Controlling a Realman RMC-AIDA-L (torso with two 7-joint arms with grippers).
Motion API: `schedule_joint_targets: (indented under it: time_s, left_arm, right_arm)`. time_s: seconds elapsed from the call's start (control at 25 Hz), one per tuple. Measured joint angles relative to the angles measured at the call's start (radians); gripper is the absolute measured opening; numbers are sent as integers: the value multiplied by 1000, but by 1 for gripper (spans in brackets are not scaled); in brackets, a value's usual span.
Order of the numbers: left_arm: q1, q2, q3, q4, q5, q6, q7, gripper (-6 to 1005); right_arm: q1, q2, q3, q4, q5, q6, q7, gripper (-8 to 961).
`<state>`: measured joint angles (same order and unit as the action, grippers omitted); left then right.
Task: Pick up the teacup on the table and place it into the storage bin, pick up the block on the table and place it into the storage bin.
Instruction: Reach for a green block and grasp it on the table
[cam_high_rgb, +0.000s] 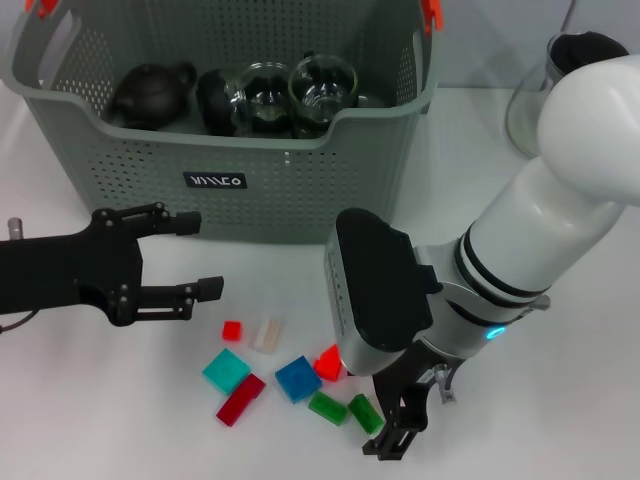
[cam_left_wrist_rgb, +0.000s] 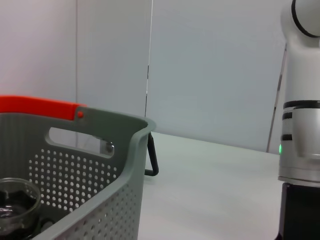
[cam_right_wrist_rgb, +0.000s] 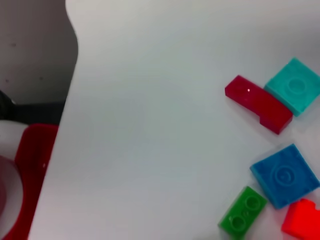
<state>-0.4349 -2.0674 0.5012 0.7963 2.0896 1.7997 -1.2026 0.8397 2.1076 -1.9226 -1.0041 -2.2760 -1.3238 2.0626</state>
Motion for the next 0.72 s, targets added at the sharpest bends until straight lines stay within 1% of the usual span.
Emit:
schedule_joint_targets:
  time_s: [0.72]
  left_arm:
    - [1,0,0,-9,-2,-1,-6,830]
  right_arm:
    - [4,2,-29,-19,-25,5,-67,942]
